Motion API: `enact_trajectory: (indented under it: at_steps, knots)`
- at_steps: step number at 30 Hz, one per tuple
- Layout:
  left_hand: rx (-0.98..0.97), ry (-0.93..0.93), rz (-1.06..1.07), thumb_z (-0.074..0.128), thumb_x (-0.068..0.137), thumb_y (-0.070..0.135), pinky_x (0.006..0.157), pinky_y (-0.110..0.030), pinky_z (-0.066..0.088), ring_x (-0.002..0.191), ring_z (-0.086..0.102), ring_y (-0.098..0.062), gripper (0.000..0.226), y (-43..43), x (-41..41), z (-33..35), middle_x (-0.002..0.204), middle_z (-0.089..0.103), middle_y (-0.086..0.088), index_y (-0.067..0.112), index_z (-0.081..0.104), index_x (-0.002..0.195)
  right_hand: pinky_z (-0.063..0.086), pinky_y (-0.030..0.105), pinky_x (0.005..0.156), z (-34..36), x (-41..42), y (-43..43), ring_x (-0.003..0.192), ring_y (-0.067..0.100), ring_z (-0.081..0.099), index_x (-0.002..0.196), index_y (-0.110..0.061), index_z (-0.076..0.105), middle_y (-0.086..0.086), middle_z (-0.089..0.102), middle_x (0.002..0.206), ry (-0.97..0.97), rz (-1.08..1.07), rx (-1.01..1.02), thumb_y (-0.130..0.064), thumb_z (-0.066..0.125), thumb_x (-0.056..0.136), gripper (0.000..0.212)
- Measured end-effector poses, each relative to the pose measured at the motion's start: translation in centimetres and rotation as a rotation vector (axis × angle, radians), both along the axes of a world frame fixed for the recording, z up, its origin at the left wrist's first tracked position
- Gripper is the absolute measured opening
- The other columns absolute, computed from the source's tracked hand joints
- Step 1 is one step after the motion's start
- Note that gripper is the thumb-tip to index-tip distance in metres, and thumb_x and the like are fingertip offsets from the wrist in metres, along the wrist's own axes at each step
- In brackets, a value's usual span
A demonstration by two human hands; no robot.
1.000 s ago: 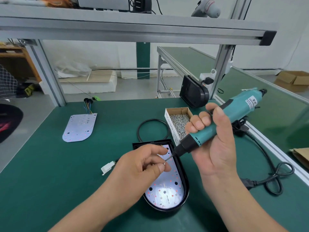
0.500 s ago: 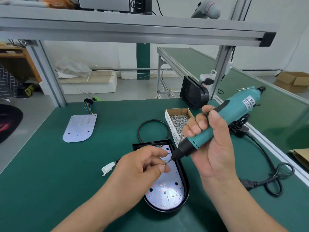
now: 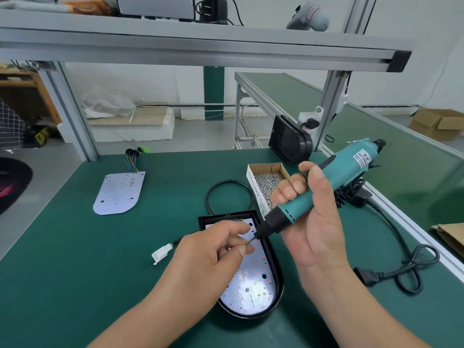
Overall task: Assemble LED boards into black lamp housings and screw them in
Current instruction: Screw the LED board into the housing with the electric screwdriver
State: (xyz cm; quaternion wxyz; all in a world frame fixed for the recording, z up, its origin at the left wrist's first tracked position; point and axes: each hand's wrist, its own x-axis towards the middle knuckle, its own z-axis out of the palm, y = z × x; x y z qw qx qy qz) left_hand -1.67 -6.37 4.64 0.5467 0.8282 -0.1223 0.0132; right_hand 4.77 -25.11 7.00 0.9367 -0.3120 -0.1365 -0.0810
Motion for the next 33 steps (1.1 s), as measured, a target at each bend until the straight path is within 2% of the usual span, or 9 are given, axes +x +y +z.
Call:
enact_trajectory:
  at_steps: [4, 7, 9, 12, 16, 18, 21, 26, 33]
  knots:
    - [0.051, -0.106, 0.02, 0.067, 0.101, 0.027, 0.079, -0.013, 0.047, 0.107, 0.066, 0.01, 0.04, 0.0, -0.2, 0.1, 0.07, 0.065, 0.005, 0.061, 0.06, 0.122, 0.047, 0.024, 0.067, 0.1, 0.5, -0.5, 0.067, 0.01, 0.049, 0.096, -0.019, 0.07, -0.005, 0.048, 0.076, 0.037, -0.035, 0.029, -0.028, 0.061, 0.104, 0.015]
    - [0.229, -0.29, 0.102, 0.063, 0.096, 0.043, 0.067, -0.012, 0.046, 0.078, 0.064, 0.001, 0.022, 0.6, 0.0, 0.5, 0.087, 0.065, 0.03, 0.047, 0.067, 0.118, 0.046, 0.025, 0.067, 0.3, 1.1, -1.4, 0.066, 0.011, 0.048, 0.098, -0.017, 0.066, -0.004, 0.048, 0.075, 0.058, -0.1, 0.052, -0.025, 0.063, 0.103, 0.01]
    - [0.427, -0.488, 0.079, 0.06, 0.098, 0.043, 0.065, -0.022, 0.052, 0.076, 0.064, -0.001, 0.018, 1.0, 0.2, 0.8, 0.097, 0.069, 0.027, 0.036, 0.075, 0.107, 0.047, 0.026, 0.067, 0.2, 1.6, -1.9, 0.066, 0.012, 0.049, 0.102, -0.016, 0.062, -0.003, 0.048, 0.075, 0.065, -0.153, 0.046, -0.023, 0.063, 0.104, 0.008]
    - [0.696, -0.634, -0.05, 0.049, 0.101, 0.049, 0.053, -0.035, 0.052, 0.068, 0.062, -0.013, 0.033, 0.8, -0.1, 0.7, 0.087, 0.068, 0.014, 0.031, 0.072, 0.086, 0.048, 0.027, 0.067, -0.1, 2.4, -2.5, 0.066, 0.013, 0.049, 0.104, -0.015, 0.059, -0.002, 0.049, 0.075, 0.072, -0.212, 0.013, -0.021, 0.067, 0.102, 0.011]
    - [0.939, -0.624, -0.2, 0.048, 0.099, 0.053, 0.042, -0.03, 0.019, 0.052, 0.049, -0.016, 0.038, 0.3, -0.6, 0.9, 0.074, 0.056, 0.01, 0.028, 0.051, 0.07, 0.049, 0.029, 0.065, -0.8, 3.3, -2.5, 0.064, 0.017, 0.048, 0.1, -0.017, 0.058, 0.001, 0.049, 0.073, 0.086, -0.266, -0.072, -0.018, 0.07, 0.099, 0.013]
    - [1.028, -0.557, -0.226, 0.04, 0.099, 0.057, 0.047, -0.032, 0.006, 0.053, 0.05, -0.018, 0.042, 0.1, -0.7, 1.2, 0.083, 0.061, 0.011, 0.028, 0.055, 0.074, 0.049, 0.03, 0.064, -1.1, 3.7, -2.4, 0.063, 0.018, 0.048, 0.099, -0.017, 0.058, 0.002, 0.048, 0.073, 0.073, -0.268, -0.107, -0.016, 0.07, 0.099, 0.012]
    - [1.036, -0.526, -0.198, 0.016, 0.099, 0.064, 0.053, -0.037, 0.02, 0.067, 0.05, -0.023, 0.057, 0.1, -0.7, 0.8, 0.116, 0.06, 0.009, 0.026, 0.058, 0.098, 0.048, 0.029, 0.063, -1.5, 4.0, -2.1, 0.062, 0.018, 0.049, 0.098, -0.016, 0.058, 0.002, 0.047, 0.073, 0.058, -0.268, -0.162, -0.016, 0.069, 0.1, 0.011]
    - [1.107, -0.486, -0.226, 0.018, 0.1, 0.062, 0.052, -0.037, 0.019, 0.063, 0.041, -0.024, 0.051, -0.4, -0.6, 1.3, 0.101, 0.054, 0.004, 0.025, 0.052, 0.09, 0.049, 0.03, 0.064, -1.7, 4.0, -1.5, 0.063, 0.02, 0.049, 0.1, -0.016, 0.06, 0.004, 0.047, 0.073, 0.031, -0.248, -0.21, -0.018, 0.072, 0.098, 0.012]
    - [1.16, -0.418, -0.237, 0.02, 0.103, 0.061, 0.052, -0.037, 0.016, 0.071, 0.046, -0.025, 0.048, -0.5, -0.7, 1.6, 0.115, 0.057, 0.006, 0.025, 0.051, 0.095, 0.048, 0.03, 0.064, -1.5, 3.7, -1.4, 0.062, 0.02, 0.049, 0.099, -0.016, 0.061, 0.003, 0.047, 0.072, 0.02, -0.252, -0.21, -0.016, 0.069, 0.099, 0.008]
